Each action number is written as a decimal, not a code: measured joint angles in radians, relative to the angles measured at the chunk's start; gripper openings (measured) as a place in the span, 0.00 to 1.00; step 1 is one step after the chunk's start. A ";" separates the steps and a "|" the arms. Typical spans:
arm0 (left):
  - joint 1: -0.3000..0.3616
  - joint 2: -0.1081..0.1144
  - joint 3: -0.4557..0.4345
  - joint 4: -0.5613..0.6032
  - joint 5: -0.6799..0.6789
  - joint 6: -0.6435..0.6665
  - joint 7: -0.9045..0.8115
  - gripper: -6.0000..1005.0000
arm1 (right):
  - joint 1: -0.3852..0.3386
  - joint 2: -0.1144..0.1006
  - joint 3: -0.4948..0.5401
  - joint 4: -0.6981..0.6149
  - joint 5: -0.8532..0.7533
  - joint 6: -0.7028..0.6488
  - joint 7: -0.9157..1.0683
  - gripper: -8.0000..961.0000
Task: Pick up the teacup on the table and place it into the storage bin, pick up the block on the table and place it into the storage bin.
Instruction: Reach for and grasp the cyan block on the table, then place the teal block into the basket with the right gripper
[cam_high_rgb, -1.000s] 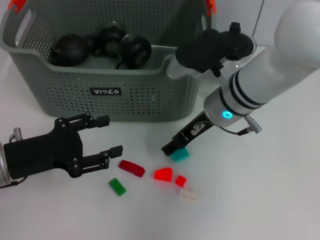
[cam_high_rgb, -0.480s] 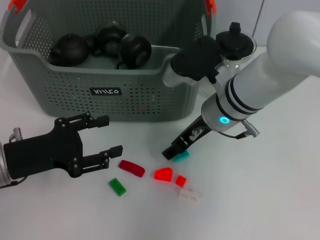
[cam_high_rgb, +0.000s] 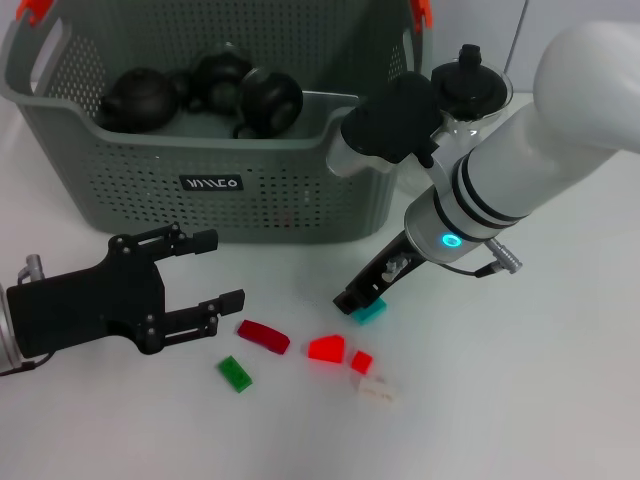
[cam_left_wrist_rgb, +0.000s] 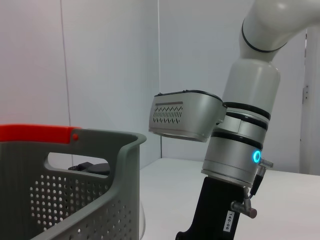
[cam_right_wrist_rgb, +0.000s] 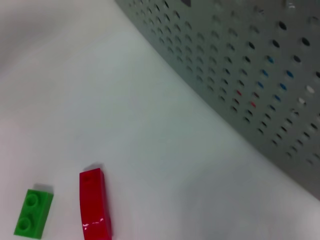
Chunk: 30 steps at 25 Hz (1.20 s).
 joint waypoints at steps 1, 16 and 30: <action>0.000 0.000 0.000 0.000 0.000 0.000 0.000 0.69 | 0.000 -0.001 0.000 -0.002 0.000 -0.001 0.000 0.60; 0.003 0.000 0.000 0.000 -0.007 -0.001 0.000 0.69 | -0.007 -0.011 0.008 -0.035 -0.018 -0.028 -0.002 0.45; 0.005 0.001 -0.016 0.000 0.000 0.000 -0.002 0.69 | -0.072 -0.014 0.090 -0.177 -0.038 -0.111 -0.053 0.45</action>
